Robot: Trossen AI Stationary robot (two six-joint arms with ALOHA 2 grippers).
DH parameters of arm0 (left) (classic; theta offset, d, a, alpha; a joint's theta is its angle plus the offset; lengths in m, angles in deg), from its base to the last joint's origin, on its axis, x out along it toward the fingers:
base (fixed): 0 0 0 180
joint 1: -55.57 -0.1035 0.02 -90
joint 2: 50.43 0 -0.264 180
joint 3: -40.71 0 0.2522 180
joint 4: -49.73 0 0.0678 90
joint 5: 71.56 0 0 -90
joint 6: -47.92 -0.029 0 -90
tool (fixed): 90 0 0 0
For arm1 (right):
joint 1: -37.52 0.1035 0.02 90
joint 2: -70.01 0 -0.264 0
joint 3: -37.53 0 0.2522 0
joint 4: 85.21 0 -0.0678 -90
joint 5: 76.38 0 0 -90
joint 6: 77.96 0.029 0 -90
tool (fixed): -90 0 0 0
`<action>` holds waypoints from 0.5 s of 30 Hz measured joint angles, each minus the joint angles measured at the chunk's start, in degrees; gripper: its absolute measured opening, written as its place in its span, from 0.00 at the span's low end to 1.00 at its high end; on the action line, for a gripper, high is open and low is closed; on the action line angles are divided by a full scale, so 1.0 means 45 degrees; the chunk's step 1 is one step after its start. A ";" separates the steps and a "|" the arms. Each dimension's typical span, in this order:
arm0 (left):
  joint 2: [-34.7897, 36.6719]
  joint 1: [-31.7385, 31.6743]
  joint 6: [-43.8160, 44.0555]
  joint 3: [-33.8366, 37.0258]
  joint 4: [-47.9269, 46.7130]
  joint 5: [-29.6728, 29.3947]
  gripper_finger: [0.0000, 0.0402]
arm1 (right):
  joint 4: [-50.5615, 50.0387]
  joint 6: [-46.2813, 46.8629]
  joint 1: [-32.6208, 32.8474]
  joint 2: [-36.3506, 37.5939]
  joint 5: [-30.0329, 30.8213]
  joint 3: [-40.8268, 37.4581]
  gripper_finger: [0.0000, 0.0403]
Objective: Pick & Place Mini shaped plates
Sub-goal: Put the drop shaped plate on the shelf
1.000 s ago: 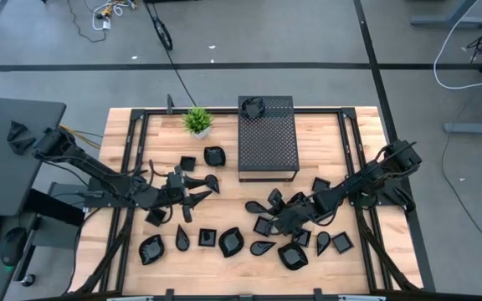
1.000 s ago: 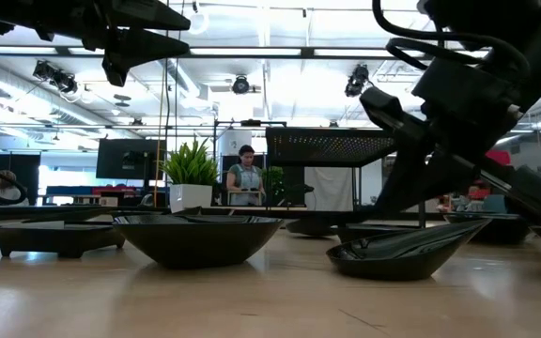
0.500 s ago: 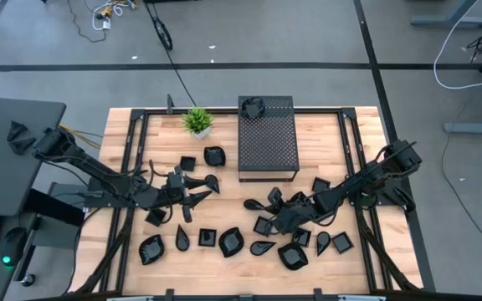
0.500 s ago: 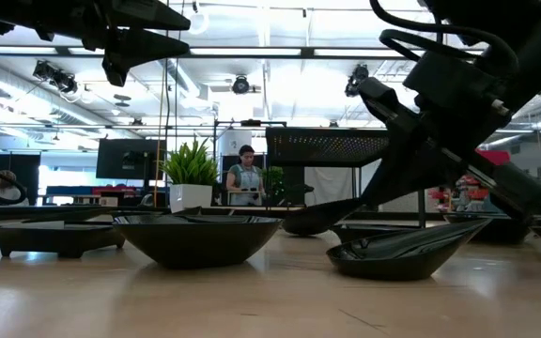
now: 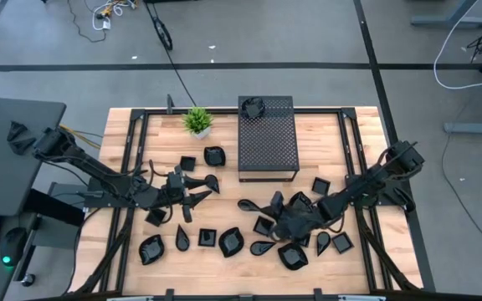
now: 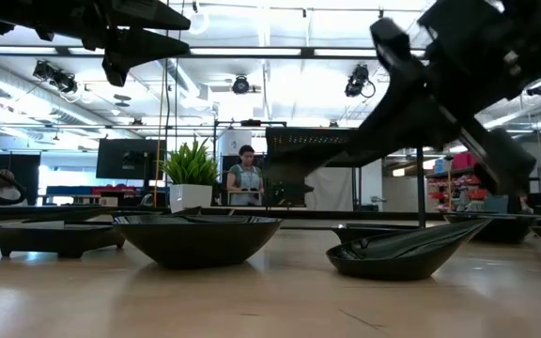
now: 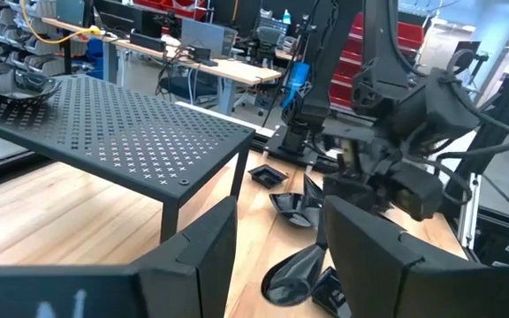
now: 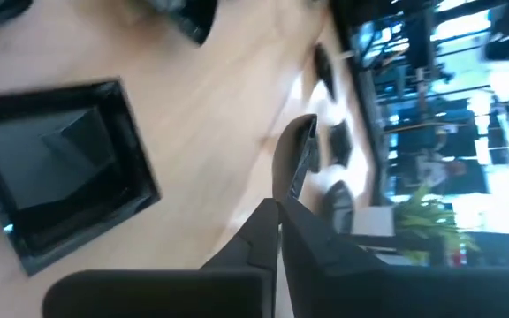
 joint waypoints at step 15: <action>0.0000 0.0000 0.0066 0.0000 -0.0010 0.0000 0.44 | 0.0590 -0.0448 0.0698 0.0000 0.1666 0.1807 0.03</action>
